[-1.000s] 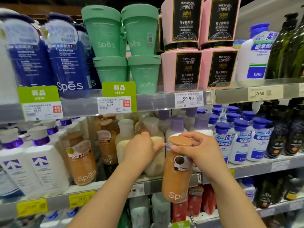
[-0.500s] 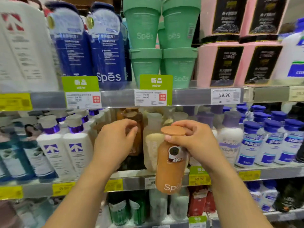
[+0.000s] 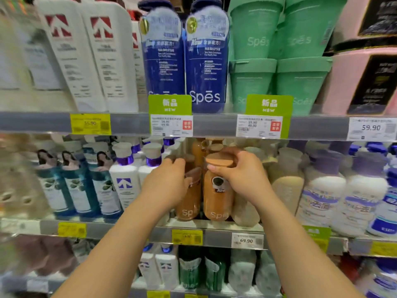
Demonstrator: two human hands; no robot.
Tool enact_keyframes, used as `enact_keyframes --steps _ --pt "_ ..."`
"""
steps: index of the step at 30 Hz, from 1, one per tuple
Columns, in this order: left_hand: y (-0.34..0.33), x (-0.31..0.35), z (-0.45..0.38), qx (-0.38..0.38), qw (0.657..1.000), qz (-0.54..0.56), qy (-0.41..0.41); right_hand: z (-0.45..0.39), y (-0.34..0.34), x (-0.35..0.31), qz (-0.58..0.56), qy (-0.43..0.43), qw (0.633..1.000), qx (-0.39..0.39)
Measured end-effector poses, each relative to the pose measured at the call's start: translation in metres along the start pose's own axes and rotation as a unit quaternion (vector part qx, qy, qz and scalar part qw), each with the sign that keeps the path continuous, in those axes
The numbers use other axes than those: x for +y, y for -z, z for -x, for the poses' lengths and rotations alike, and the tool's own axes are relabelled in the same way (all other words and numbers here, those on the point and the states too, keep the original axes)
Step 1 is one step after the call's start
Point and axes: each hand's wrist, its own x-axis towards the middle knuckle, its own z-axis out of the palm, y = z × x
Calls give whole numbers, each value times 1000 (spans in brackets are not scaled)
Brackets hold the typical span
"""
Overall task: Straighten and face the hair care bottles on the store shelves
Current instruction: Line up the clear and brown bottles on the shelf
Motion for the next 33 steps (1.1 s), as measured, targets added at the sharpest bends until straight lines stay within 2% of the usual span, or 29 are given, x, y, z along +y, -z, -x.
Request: enact_keyframes --steps 4,8,12,16,23,27,30,33 --pt "1 6 -16 -32 999 -10 -8 -5 -12 2 110 -22 993 30" --pt "-3 11 -17 -15 999 -37 -9 -6 -21 2 159 -49 985 37" --pt "-2 12 -14 -12 998 69 0 -8 -21 -2 218 -34 975 26" --pt "-3 13 -15 -27 994 106 14 -7 -19 -5 238 -34 971 12" --pt "-18 11 3 46 972 228 30 2 -21 -9 284 -35 958 32" --pt "-22 5 11 85 960 265 9 4 -21 -9 281 -36 958 37" --pt "-19 -2 13 82 951 298 1 3 -22 -10 282 -39 958 26" --pt "-14 -12 8 30 969 244 -21 2 -22 -12 282 -32 959 15"
